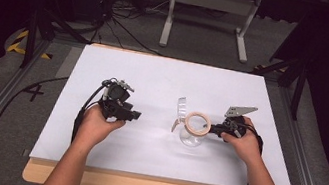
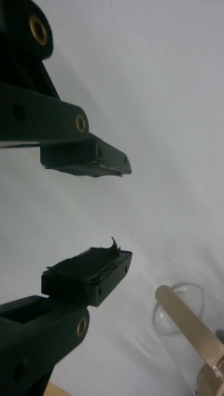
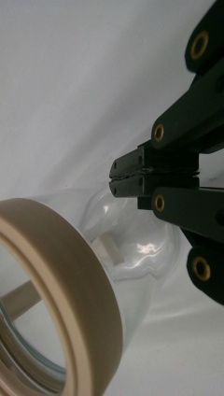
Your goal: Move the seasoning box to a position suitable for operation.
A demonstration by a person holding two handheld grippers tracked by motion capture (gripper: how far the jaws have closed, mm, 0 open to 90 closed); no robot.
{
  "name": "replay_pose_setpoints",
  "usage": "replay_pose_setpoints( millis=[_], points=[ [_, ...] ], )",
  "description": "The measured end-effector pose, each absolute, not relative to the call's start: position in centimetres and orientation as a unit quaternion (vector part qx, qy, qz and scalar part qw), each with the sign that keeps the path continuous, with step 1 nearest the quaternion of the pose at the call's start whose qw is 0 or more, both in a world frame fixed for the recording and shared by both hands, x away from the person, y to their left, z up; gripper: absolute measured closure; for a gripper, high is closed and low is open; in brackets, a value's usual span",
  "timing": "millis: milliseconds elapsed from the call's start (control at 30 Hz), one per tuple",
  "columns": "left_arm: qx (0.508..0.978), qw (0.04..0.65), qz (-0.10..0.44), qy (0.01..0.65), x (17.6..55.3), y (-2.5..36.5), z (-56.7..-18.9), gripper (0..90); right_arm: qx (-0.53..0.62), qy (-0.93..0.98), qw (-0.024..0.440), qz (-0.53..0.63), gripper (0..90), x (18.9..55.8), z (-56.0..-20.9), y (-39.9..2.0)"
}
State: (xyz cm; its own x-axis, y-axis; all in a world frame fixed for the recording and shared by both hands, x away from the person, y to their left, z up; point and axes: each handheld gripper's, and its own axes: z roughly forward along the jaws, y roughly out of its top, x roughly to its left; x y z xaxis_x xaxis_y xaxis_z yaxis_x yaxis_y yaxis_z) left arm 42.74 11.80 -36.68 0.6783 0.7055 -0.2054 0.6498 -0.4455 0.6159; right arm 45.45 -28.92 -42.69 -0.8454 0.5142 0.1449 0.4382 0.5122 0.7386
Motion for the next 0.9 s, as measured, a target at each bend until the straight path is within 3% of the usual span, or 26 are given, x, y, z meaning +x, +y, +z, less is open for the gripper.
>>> replay_pose_setpoints(
  millis=[533,900],
  points=[
    [0.857,0.351,0.031,0.375,44.2,10.0,-36.1,52.4,0.248,0.89,0.036,0.381,89.8,42.1,-42.0,-28.1],
    [0.855,0.348,0.006,0.384,45.1,9.4,-36.1,65.2,0.213,0.907,0.014,0.362,89.8,39.8,-41.7,-26.1]
  ],
)
